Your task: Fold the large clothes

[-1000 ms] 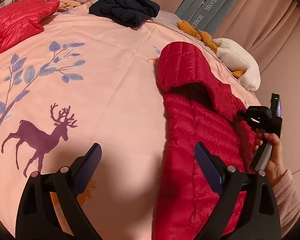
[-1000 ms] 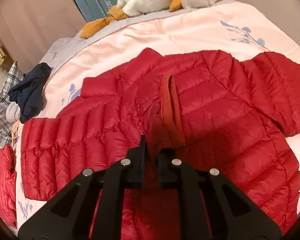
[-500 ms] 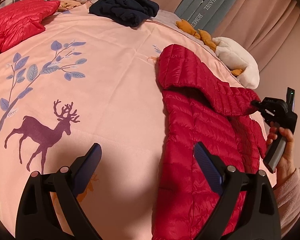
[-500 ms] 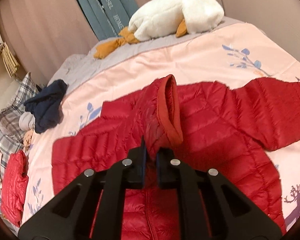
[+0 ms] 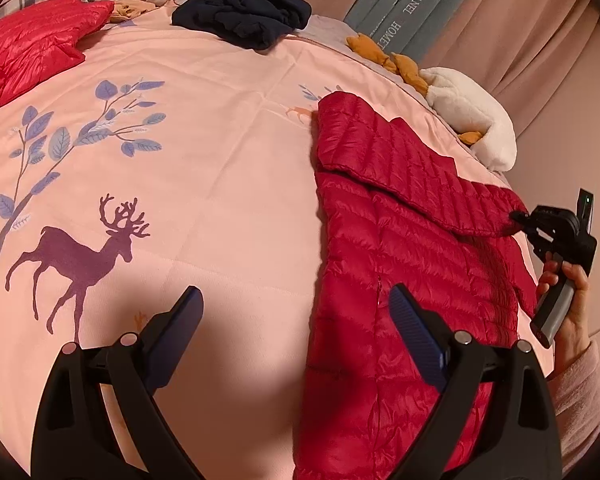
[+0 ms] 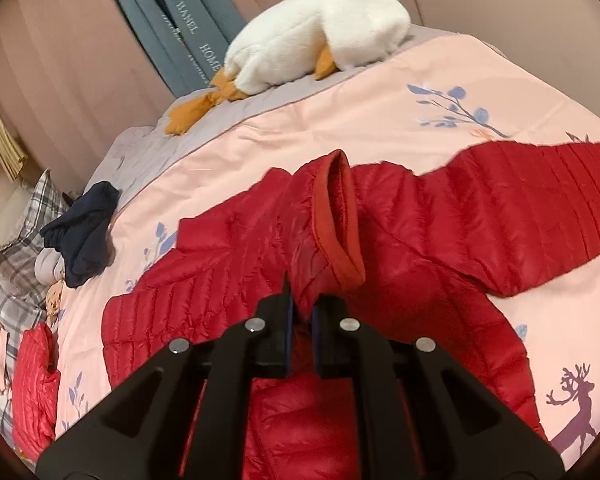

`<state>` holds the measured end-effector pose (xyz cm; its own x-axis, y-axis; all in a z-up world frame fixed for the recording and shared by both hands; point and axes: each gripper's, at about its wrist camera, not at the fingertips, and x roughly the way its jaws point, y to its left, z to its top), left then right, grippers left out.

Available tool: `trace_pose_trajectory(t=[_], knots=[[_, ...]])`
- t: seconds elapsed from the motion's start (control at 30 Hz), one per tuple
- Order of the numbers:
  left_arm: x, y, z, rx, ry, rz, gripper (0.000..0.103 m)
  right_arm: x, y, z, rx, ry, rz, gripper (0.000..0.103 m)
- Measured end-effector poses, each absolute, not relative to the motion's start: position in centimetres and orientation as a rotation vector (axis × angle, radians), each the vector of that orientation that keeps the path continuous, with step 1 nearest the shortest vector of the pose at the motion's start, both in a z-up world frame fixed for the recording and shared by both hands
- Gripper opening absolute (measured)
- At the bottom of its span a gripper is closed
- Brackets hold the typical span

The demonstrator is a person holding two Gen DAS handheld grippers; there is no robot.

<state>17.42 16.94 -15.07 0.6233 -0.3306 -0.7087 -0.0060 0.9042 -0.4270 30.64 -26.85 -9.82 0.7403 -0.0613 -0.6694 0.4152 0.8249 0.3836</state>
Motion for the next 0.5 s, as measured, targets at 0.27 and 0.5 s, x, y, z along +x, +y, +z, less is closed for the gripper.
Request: trace_pose_trajectory(t=[0.27,0.5], knots=[[17.5,16.3,-14.7,-0.407,0.888,-0.206,0.094,30.0,-29.1,-13.0,0.619,0.760,-0.301,0.007],[18.6,15.2,-14.2,-0.408,0.893,-0.236,0.094,29.9,-29.9,-14.4,0.625,0.789,-0.280,0.007]])
